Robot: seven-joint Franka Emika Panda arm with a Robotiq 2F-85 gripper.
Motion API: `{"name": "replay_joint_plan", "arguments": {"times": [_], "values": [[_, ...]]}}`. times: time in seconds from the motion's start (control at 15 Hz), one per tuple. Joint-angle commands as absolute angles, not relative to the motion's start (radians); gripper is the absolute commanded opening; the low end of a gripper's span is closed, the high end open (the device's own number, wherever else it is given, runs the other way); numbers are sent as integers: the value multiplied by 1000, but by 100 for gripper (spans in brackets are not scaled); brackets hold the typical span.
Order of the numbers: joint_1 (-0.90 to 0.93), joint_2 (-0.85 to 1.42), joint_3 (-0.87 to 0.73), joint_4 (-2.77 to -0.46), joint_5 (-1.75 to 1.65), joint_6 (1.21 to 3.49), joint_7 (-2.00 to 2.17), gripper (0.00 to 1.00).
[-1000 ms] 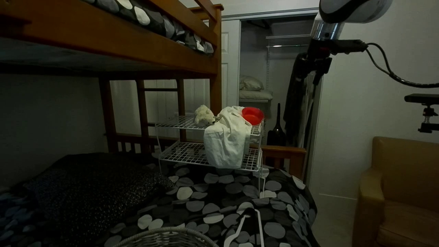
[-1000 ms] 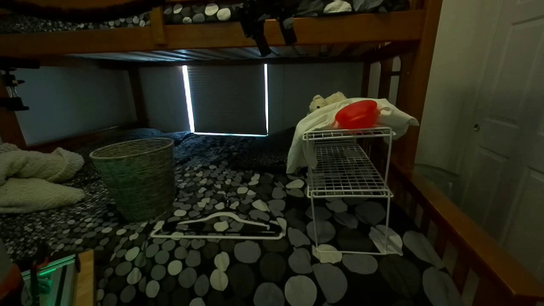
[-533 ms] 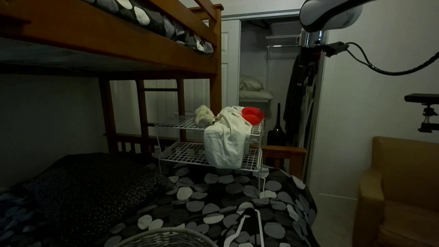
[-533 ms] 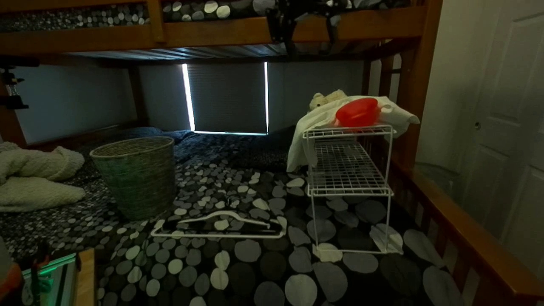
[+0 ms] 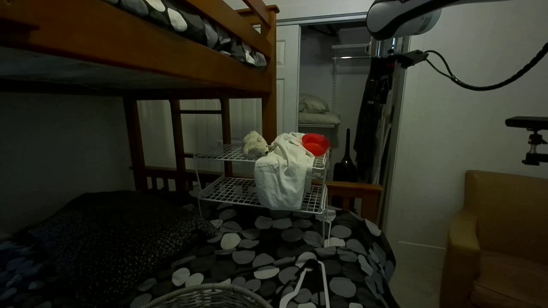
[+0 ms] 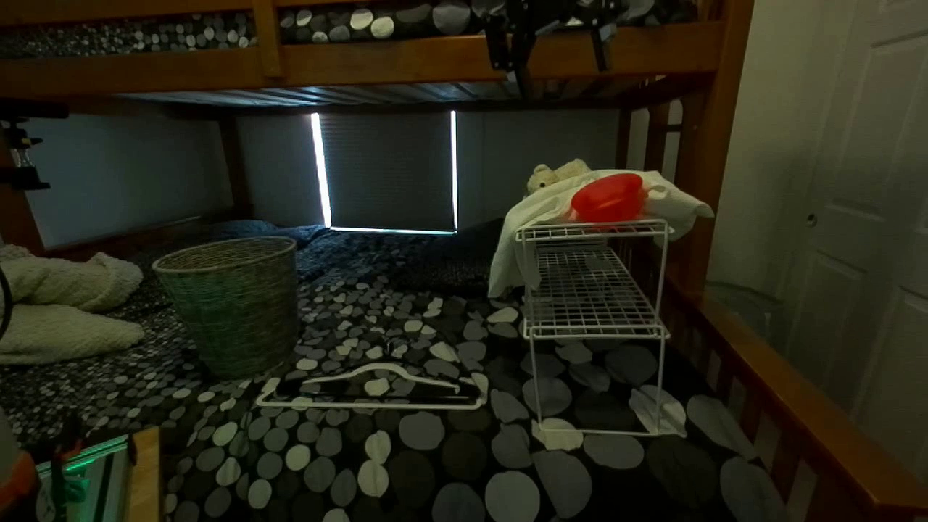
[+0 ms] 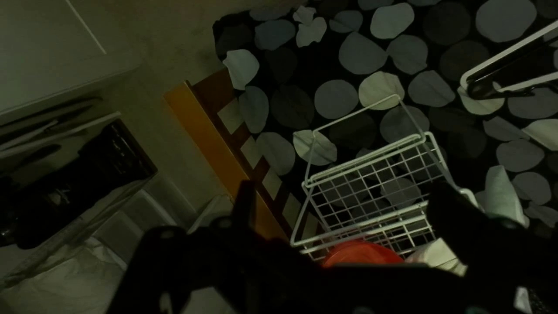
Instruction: Pick up the bowl, then place it on the bed
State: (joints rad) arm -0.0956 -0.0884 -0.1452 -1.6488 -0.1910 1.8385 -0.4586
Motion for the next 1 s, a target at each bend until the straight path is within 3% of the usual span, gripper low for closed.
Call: {"name": "replay_joint_plan", "arguments": {"times": [0.0, 0.4, 0.73, 0.93], "values": [[-94, -93, -135, -1665, -185, 1856, -450, 100], [-161, 186, -182, -1542, 64, 2135, -560, 100], [-257, 474, -67, -1309, 350, 2231, -678, 100], [-245, 476, -10, -1300, 332, 2322, -651, 100]]}}
